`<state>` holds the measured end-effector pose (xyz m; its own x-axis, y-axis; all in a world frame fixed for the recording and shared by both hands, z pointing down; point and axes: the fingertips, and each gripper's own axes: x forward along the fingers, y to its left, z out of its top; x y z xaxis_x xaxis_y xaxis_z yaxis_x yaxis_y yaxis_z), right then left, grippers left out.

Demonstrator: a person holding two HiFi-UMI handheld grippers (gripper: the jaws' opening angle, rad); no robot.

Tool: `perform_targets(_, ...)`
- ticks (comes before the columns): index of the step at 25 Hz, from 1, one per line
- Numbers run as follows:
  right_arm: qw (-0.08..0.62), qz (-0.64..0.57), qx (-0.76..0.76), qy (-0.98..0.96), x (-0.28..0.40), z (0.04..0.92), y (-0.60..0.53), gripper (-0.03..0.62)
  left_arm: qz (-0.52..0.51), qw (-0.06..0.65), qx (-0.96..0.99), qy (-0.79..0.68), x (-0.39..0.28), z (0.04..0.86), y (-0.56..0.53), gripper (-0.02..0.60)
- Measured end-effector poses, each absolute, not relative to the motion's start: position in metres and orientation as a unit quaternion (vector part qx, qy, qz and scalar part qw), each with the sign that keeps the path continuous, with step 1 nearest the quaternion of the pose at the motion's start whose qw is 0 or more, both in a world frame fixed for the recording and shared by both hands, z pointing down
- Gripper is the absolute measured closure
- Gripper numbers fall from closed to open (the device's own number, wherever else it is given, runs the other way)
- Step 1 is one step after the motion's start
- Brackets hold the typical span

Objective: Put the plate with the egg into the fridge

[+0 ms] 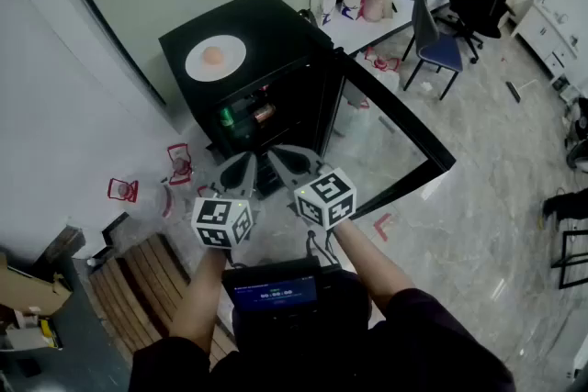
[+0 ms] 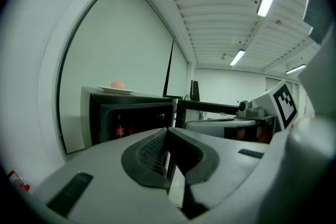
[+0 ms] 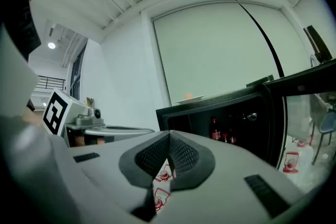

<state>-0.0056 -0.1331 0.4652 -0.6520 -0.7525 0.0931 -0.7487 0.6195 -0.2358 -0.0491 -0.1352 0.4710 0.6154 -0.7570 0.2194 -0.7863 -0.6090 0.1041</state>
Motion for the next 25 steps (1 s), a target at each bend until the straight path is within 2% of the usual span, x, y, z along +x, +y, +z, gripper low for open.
perform_targets(13,0.014,-0.150,-0.411,0.899,-0.017,0.467,-0.132,0.585,0.080,0.102,0.891,-0.434,-0.065,0.477,-0.132,0.571)
perform_targets(25,-0.016,-0.139,-0.405,0.903,-0.037,0.455,-0.135,0.585,0.074,0.079,0.899,-0.425,-0.089,0.460,-0.135,0.572)
